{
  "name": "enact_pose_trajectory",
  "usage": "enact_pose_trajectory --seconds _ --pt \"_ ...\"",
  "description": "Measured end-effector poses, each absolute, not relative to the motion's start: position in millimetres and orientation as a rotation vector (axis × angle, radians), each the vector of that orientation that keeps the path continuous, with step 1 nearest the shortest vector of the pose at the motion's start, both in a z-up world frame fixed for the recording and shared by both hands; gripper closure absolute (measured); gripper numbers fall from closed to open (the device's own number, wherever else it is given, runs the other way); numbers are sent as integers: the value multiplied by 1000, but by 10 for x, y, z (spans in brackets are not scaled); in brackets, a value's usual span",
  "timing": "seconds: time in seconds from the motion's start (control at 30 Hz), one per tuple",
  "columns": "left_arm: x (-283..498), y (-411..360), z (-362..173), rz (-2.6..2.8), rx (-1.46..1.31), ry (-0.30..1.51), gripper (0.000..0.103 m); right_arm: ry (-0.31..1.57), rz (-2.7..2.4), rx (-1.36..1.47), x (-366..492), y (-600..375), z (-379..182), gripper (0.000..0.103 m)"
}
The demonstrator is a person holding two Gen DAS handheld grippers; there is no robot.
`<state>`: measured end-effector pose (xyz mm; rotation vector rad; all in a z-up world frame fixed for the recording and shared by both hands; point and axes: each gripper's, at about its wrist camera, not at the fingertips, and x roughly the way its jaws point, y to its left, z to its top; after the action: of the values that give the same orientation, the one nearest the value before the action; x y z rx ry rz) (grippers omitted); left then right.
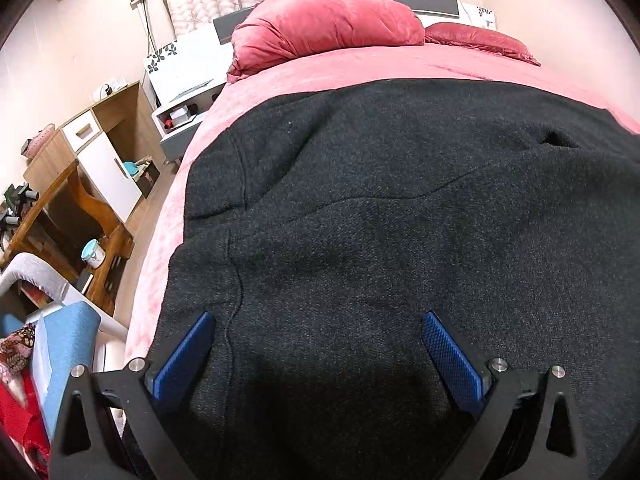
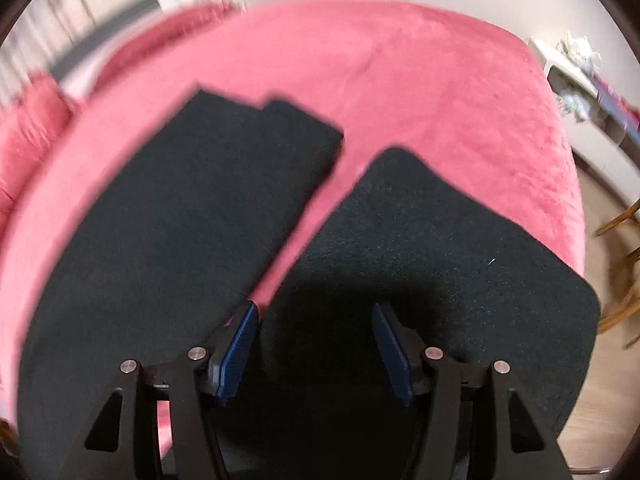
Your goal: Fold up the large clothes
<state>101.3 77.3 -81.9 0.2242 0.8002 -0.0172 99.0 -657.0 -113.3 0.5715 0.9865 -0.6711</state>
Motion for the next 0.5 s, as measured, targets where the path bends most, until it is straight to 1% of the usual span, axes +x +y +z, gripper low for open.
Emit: enact_pose_trajectory --seconds 0.03,0.07,0.1,0.13,0.2,0.3,0.37,0.4,0.47,0.5 --pt "1034 775 -817 -19 223 800 0 980 -675 547 1002 -6558 -1111 85" --pt "1033 774 -822 -19 222 800 0 976 -650 554 1018 -6574 -1080 94" --pt "1033 779 -828 -21 220 800 0 963 -654 570 1005 -6592 -1034 95" --pt "1040 787 -828 -22 219 800 0 911 -668 617 953 -6658 -960 97" --pt "1041 786 -837 -22 217 800 0 811 -686 701 878 -6787 -881 97" --pt "1048 790 -835 -21 220 800 0 753 -701 779 812 -6889 -957 96" --pt "1058 782 -833 -20 222 801 0 791 -648 835 822 -6948 -1125 87" --pt "1062 772 -835 -19 223 801 0 776 -629 843 776 -6953 -1113 87" --pt "1067 776 -838 -21 220 800 0 715 -657 826 559 -6933 -975 73" --pt "1072 775 -839 -21 219 801 0 675 -685 814 425 -6924 -904 67"
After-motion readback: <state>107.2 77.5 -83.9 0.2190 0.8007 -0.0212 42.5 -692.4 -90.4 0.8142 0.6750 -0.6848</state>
